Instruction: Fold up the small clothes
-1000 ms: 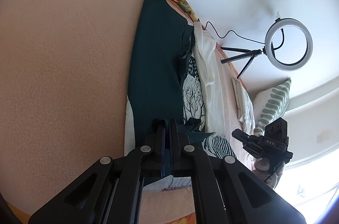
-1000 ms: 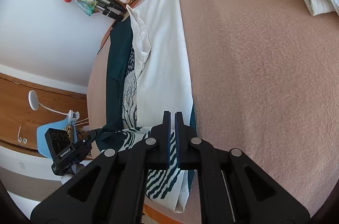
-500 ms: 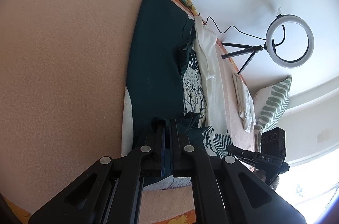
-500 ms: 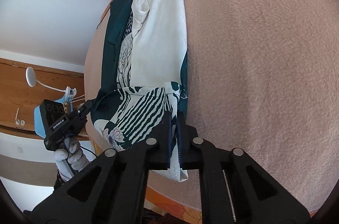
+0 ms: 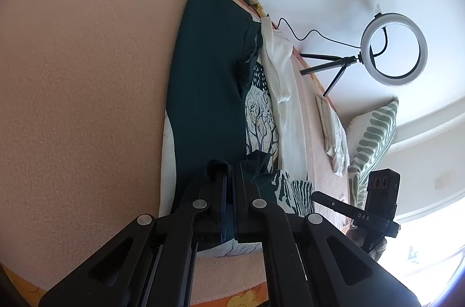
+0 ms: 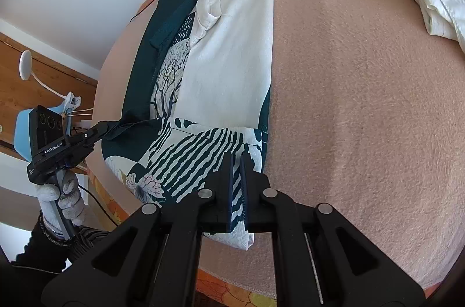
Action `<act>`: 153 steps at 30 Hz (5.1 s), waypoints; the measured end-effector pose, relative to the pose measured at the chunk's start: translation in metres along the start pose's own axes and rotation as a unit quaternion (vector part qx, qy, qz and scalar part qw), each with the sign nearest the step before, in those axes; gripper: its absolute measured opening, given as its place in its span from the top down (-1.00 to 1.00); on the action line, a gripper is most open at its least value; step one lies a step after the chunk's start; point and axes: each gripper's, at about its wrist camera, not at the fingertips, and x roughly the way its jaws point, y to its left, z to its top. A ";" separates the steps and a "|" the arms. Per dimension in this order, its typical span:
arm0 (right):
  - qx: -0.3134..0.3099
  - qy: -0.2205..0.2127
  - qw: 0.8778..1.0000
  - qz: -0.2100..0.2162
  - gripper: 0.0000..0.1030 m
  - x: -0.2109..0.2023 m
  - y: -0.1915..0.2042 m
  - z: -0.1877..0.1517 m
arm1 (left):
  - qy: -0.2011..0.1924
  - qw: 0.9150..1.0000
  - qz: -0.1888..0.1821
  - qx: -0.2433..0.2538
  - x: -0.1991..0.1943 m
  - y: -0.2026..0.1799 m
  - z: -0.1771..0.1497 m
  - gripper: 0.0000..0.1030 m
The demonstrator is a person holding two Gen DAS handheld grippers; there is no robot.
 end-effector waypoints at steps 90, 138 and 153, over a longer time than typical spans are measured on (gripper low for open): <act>-0.126 -0.091 0.983 -0.095 0.90 0.032 0.050 0.012 | -0.014 0.937 0.166 0.307 0.079 -0.089 -0.045 0.59; -0.120 -0.115 0.982 -0.090 -0.04 0.020 -0.011 0.206 | -0.052 0.982 0.101 0.152 0.028 0.001 0.202 0.08; -0.144 -0.099 0.978 -0.109 -0.04 0.095 -0.035 0.293 | -0.032 0.982 0.099 0.155 0.118 0.015 0.274 0.08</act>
